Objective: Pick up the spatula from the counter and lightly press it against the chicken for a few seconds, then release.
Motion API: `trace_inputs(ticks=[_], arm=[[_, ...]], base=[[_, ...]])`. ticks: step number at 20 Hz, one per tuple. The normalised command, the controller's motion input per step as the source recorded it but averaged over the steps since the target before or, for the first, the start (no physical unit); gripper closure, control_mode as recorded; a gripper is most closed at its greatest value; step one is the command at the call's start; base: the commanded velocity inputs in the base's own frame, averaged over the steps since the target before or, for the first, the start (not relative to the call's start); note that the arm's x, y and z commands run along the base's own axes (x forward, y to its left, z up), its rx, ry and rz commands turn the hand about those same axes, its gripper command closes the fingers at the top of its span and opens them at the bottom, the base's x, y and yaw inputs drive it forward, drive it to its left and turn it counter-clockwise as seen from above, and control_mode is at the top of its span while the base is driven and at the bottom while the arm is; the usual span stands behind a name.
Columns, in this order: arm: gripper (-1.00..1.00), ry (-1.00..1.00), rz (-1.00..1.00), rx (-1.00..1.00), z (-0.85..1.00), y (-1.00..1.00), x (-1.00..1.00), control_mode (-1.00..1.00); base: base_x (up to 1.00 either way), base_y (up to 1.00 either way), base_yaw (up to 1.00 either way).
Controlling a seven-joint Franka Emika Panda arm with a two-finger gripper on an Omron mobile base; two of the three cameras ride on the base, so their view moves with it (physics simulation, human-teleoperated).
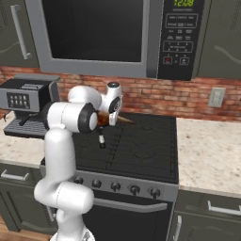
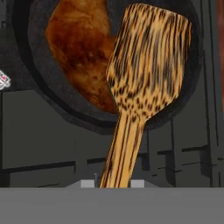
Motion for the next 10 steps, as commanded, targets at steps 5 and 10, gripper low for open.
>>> trace_inputs(ticks=[5, 10], arm=[[1.00, -0.08, 0.07, 0.00, 0.42, -0.09, 0.00, -1.00], [1.00, -0.09, 0.08, 0.00, 0.33, -0.06, -0.08, -1.00]], base=[[0.00, 0.00, 0.00], [0.00, 0.00, 0.00]])
